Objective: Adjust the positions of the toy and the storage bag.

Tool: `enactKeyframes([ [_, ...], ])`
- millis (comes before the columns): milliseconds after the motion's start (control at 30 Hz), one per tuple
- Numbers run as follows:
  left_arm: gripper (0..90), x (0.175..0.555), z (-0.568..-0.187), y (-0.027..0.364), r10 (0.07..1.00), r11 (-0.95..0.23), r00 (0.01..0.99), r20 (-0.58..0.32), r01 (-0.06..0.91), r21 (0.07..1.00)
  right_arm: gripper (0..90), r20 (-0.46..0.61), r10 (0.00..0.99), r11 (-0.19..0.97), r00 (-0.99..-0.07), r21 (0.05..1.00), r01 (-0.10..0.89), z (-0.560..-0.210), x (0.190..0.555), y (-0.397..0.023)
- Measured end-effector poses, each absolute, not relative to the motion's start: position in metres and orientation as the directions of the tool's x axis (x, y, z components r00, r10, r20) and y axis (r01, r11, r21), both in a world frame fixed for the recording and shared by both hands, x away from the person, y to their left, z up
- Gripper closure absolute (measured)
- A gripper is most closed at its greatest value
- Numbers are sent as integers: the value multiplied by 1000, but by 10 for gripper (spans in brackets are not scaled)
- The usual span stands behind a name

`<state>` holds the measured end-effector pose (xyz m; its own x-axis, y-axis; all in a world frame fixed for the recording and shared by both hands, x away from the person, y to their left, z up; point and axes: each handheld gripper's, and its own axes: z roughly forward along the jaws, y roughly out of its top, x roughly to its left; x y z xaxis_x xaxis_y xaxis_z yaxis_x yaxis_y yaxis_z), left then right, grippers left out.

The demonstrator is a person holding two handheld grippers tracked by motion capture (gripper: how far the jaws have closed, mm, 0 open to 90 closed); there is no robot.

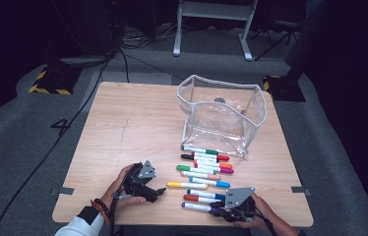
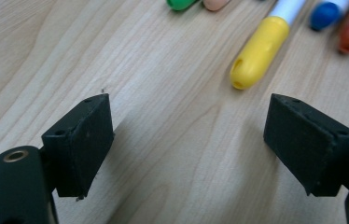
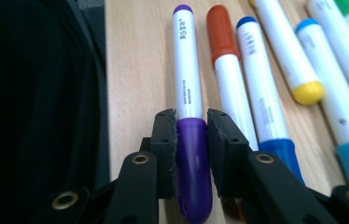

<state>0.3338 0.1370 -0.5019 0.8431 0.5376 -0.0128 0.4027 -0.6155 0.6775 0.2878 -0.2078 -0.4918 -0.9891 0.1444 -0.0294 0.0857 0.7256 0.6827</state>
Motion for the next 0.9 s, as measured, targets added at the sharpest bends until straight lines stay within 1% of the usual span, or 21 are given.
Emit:
enactKeyframes([
  [67, 183, 332, -502, 135, 532, -616, 846, -15, 399, 679, 735, -32, 165, 726, -986, 681, 99, -492, 291, -213],
  [233, 182, 332, -502, 133, 529, -616, 849, -14, 395, 682, 735, -26, 221, 719, -975, 680, 145, -491, 302, -229],
  [400, 175, 330, -503, 125, 525, -616, 851, -13, 391, 684, 735, -41, 247, 718, -968, 678, 154, -491, 308, -238],
  [500, 173, 332, -503, 124, 517, -615, 856, -15, 384, 688, 735, -31, 260, 706, -965, 688, 168, -492, 311, -234],
  [600, 172, 332, -504, 124, 519, -612, 855, -14, 383, 691, 736, -43, 261, 706, -964, 690, 160, -492, 312, -227],
  [700, 171, 332, -504, 124, 512, -615, 859, -16, 379, 692, 735, -25, 267, 686, -963, 707, 172, -495, 316, -217],
  [900, 158, 334, -504, 125, 508, -621, 861, -15, 378, 687, 736, -37, 256, 686, -966, 711, 155, -495, 319, -201],
])
